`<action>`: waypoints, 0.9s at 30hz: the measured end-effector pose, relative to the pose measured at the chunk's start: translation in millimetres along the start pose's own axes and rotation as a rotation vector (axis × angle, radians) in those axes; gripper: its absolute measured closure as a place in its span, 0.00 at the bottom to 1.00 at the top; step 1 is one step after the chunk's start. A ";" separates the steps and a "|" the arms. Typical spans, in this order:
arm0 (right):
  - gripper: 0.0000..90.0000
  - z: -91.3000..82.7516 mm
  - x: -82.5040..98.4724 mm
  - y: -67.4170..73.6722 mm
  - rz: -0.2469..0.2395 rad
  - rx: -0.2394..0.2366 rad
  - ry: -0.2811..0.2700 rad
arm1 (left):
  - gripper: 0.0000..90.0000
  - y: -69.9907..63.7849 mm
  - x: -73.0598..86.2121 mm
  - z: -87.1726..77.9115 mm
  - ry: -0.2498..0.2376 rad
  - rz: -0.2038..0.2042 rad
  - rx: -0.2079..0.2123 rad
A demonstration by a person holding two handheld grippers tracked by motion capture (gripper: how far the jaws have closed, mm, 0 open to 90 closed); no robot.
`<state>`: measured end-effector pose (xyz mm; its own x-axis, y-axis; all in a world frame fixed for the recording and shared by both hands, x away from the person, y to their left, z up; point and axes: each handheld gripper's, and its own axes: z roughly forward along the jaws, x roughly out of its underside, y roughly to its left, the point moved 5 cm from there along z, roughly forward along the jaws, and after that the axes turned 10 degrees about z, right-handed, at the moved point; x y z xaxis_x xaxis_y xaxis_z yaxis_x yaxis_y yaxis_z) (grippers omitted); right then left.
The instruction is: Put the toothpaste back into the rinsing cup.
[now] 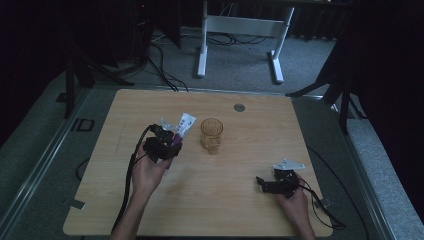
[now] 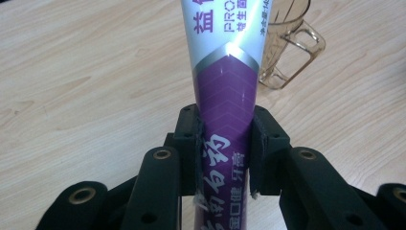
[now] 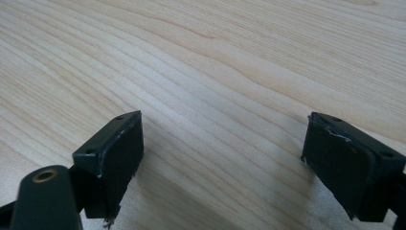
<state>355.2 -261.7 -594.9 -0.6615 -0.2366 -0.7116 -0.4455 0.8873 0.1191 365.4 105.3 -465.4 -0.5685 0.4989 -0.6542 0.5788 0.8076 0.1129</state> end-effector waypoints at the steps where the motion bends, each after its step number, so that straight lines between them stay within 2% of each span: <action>1: 0.15 0.0 0.0 0.0 0.000 0.000 0.000 | 0.77 -0.1 -0.6 -0.3 -0.005 0.001 0.001; 27: 0.15 0.0 0.0 0.0 0.000 0.000 0.000 | 0.77 0.5 -10.5 -4.1 -0.090 -0.001 -0.006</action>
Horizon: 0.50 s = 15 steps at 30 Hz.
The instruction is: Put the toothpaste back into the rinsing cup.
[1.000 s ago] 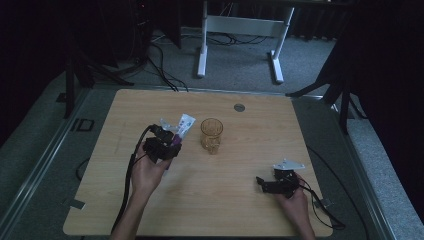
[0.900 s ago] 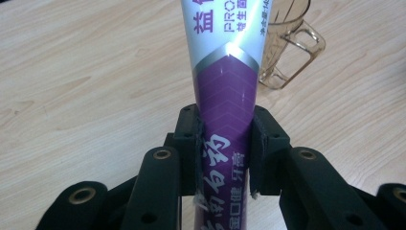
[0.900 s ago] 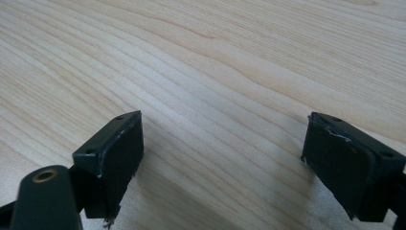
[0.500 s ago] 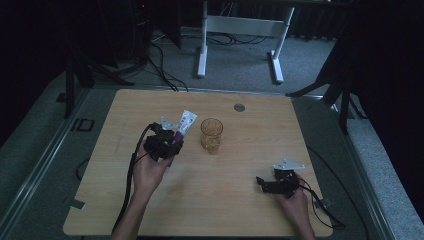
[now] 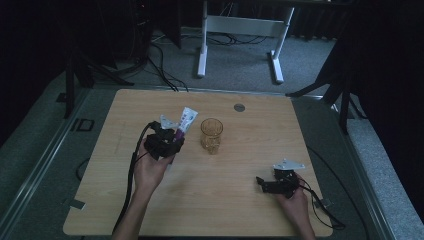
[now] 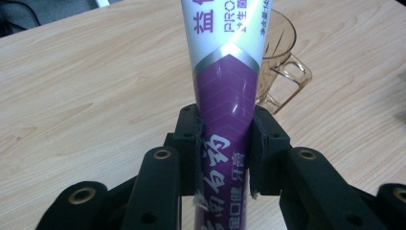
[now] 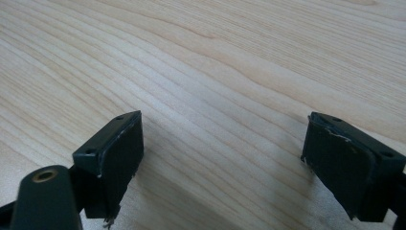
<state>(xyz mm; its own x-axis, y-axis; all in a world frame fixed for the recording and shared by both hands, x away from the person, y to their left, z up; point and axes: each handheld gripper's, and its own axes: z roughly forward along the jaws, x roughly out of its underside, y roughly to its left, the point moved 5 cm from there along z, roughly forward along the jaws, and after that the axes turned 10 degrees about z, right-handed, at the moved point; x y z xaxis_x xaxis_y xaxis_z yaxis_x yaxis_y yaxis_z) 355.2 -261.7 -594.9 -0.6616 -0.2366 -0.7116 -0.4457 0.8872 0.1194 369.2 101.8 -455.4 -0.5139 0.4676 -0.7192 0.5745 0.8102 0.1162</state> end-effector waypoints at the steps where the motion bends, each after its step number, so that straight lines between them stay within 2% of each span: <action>1: 0.15 0.0 0.0 0.0 0.000 0.000 0.000 | 0.77 -0.1 -0.3 -0.1 -0.003 0.003 -0.001; 15: 0.15 0.0 0.0 0.0 0.000 0.000 0.000 | 0.77 -1.0 -6.4 -1.5 -0.069 0.009 0.000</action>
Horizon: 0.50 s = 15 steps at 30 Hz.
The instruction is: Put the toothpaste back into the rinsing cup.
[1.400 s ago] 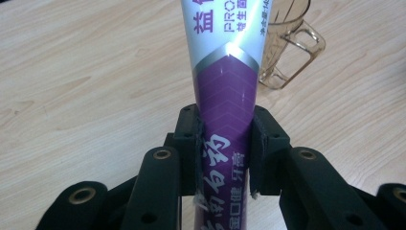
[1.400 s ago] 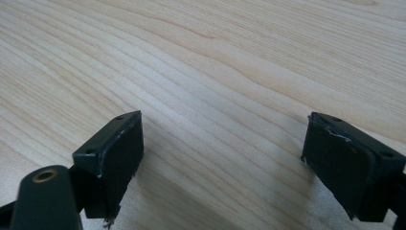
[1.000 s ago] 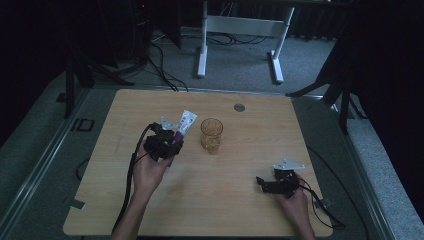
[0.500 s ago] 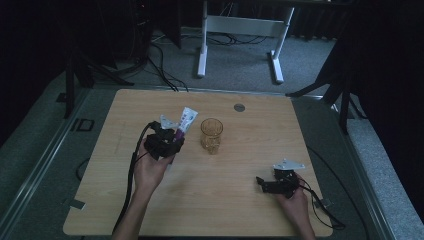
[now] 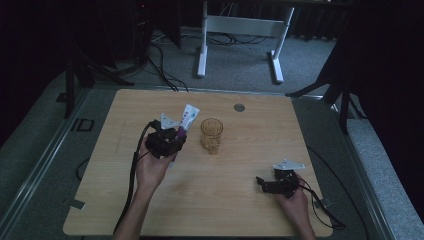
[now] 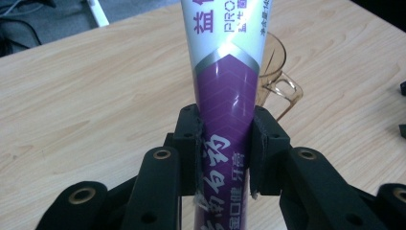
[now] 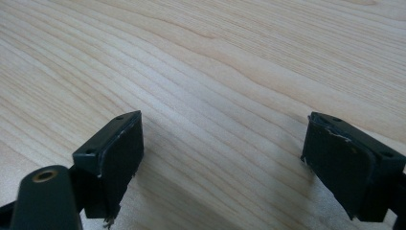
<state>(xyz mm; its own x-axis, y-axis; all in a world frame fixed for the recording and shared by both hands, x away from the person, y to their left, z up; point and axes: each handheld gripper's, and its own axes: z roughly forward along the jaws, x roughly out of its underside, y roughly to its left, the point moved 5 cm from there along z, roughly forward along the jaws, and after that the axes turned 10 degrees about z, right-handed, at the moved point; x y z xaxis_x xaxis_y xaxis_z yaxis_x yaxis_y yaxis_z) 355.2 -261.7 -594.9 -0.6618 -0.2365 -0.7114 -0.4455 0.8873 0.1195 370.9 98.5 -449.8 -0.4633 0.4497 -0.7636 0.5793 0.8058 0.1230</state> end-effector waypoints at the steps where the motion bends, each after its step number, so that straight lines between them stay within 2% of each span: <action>1: 0.15 0.0 0.0 0.0 0.000 0.000 0.000 | 0.77 0.3 -0.4 -0.3 -0.006 0.001 -0.002; 15: 0.15 0.0 0.0 0.0 0.000 0.000 0.000 | 0.77 0.8 -4.3 -0.1 -0.063 0.015 -0.008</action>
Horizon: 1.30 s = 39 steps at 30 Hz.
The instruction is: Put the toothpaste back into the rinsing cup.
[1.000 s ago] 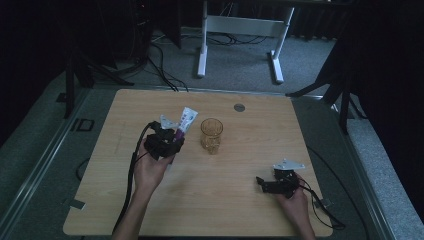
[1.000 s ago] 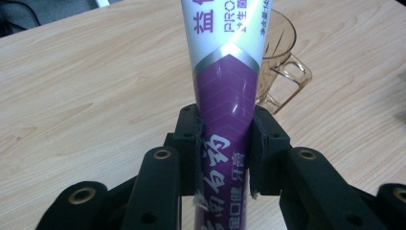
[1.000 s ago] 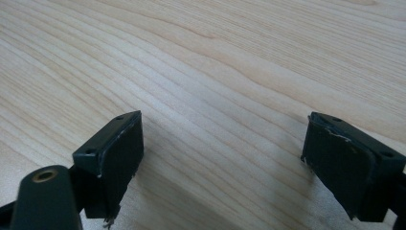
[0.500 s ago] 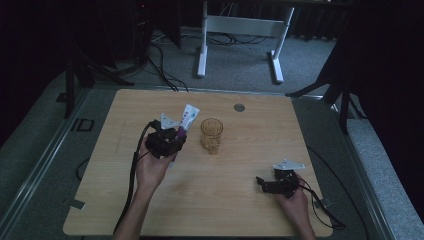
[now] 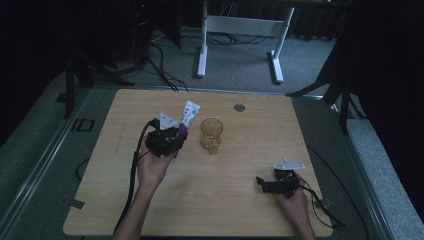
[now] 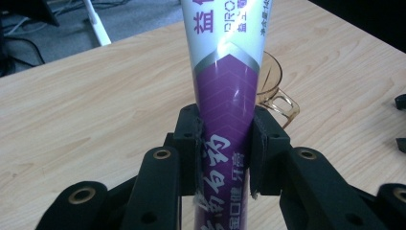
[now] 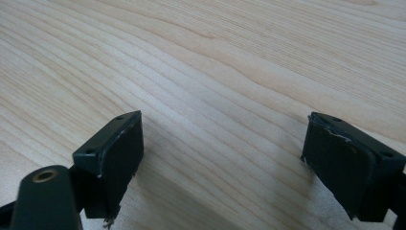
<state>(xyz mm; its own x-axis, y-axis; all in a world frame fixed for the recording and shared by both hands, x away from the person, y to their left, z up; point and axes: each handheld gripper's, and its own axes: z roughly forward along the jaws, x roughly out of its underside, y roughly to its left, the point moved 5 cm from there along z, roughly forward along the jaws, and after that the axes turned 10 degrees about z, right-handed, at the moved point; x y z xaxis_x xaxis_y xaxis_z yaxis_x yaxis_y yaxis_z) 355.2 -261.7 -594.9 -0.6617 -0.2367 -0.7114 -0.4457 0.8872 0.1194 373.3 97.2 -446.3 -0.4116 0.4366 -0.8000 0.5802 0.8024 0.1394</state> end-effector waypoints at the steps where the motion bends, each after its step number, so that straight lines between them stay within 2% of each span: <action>1: 0.15 0.0 0.0 0.0 0.000 0.000 0.000 | 0.77 0.2 -0.3 -0.3 -0.006 0.003 0.000; 24: 0.15 0.0 0.0 0.0 0.000 0.000 0.000 | 0.77 0.8 -6.5 -2.5 -0.073 0.032 0.001; 29: 0.15 0.0 0.0 0.0 0.000 0.000 0.000 | 0.77 2.5 -6.7 -3.1 -0.094 0.032 0.027; 39: 0.15 0.0 0.0 0.0 0.000 0.000 0.000 | 0.77 1.9 -9.0 -3.1 -0.124 0.043 0.037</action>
<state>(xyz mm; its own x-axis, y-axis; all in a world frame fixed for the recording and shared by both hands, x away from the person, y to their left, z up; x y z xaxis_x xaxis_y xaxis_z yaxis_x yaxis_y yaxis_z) 355.2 -261.7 -594.9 -0.6615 -0.2367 -0.7116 -0.4457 0.8872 0.1192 375.9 96.1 -437.1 -0.2969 0.4146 -0.8602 0.6216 0.7678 0.1555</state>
